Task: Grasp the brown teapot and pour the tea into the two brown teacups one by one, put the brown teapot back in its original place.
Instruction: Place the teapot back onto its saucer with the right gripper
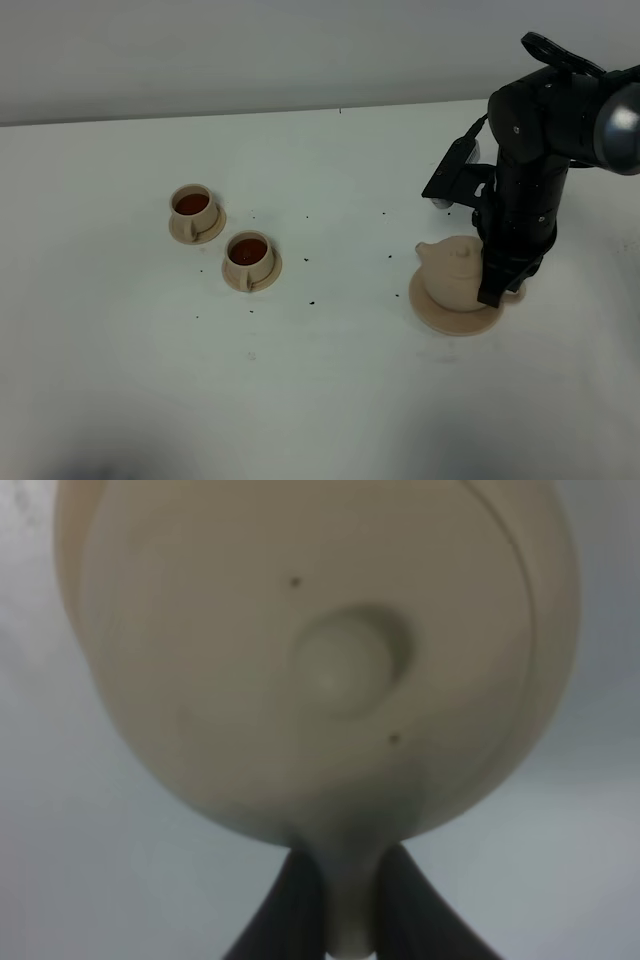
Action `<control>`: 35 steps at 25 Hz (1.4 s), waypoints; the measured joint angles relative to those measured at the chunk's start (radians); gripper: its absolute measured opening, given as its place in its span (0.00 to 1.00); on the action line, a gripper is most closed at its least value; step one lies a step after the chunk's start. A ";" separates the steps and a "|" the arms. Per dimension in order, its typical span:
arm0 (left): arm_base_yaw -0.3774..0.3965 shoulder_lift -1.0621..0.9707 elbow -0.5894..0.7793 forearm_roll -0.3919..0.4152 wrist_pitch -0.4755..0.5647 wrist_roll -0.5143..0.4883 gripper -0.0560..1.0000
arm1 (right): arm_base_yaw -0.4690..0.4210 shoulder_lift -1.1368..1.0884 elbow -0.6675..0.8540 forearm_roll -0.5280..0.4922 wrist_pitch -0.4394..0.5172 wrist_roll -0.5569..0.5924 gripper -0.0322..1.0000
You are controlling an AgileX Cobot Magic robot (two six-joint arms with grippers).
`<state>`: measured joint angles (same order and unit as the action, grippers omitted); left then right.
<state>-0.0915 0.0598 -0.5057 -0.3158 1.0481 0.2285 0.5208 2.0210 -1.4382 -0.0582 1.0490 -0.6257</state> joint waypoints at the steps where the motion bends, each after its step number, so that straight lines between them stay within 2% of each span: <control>1: 0.000 0.000 0.000 0.000 0.000 0.000 0.29 | 0.000 0.000 0.012 0.006 -0.023 0.003 0.14; 6: 0.000 0.000 0.000 0.000 0.000 0.000 0.29 | 0.000 -0.007 0.058 0.011 -0.066 0.017 0.14; 23: 0.000 0.000 0.000 0.000 0.000 0.000 0.29 | 0.000 -0.009 0.061 0.030 -0.063 0.024 0.14; 26: 0.000 0.000 0.000 0.000 0.000 0.000 0.29 | 0.000 -0.011 0.061 0.037 -0.049 0.024 0.17; 31: 0.000 0.000 0.000 0.000 0.000 0.000 0.29 | 0.000 -0.025 0.061 0.041 -0.036 0.024 0.29; 35: 0.000 0.000 0.000 0.000 0.000 0.000 0.29 | 0.000 -0.027 0.061 0.034 -0.036 0.024 0.31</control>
<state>-0.0915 0.0598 -0.5057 -0.3158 1.0481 0.2285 0.5208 1.9937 -1.3776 -0.0238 1.0132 -0.6018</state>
